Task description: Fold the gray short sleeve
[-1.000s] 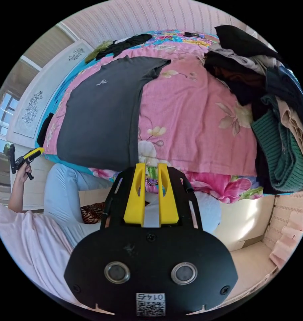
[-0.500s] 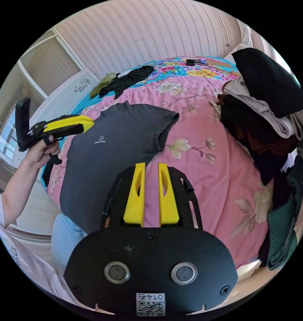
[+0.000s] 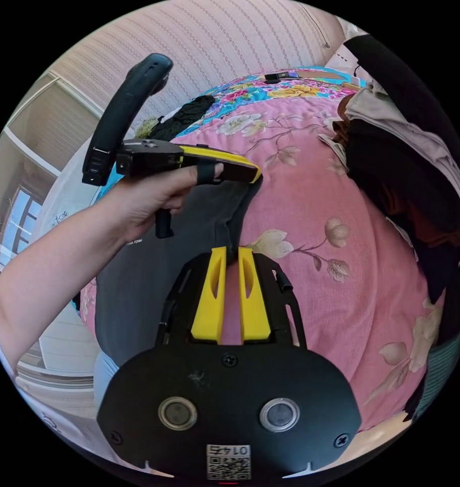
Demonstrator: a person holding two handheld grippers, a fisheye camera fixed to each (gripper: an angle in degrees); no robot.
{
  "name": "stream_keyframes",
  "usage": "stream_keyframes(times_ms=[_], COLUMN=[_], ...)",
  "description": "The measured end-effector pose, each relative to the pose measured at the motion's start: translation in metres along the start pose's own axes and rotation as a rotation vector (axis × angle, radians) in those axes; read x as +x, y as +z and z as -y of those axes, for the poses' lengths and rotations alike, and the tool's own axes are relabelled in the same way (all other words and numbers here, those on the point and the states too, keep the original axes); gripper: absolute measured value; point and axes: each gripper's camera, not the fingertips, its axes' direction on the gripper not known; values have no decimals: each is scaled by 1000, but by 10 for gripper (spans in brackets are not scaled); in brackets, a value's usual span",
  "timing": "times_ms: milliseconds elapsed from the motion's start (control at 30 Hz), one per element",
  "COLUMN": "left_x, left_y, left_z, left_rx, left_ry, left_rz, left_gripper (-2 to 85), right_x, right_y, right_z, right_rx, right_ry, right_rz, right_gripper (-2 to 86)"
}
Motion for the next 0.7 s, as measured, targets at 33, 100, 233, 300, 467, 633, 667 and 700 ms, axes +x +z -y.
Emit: stream_keyframes(times_ms=[33,100,233,300,467,633,667,700], left_x=[-3,-8,-26,-36,-63,-85,-87,-89], left_y=[-1,-6,-38,-55,-86,-60,-57,-55], left_z=[2,1,-15,-31,-98,-157,-160,-166], left_rx=[6,31,141,185,244,165,149,132], left_ry=[-5,-17,-53,-74,-189,-316,-329,-344], left_rz=[-21,-40,-50,-44,5,11,10,15], left_gripper=[1,-6,-10,-10,-10,-8,-7,-5], right_x=[1,0,-3,-8,-31,-60,-63,-70], right_y=[1,1,-3,-7,-12,15,17,21], right_z=[1,3,6,6,8,9,9,8], right_rx=[3,13,46,71,106,18,5,-14], right_ry=[-5,-20,-37,-53,-149,-250,-259,-283], right_rz=[9,13,28,32,73,126,121,106], right_gripper=[17,10,2,2,1,7,8,10])
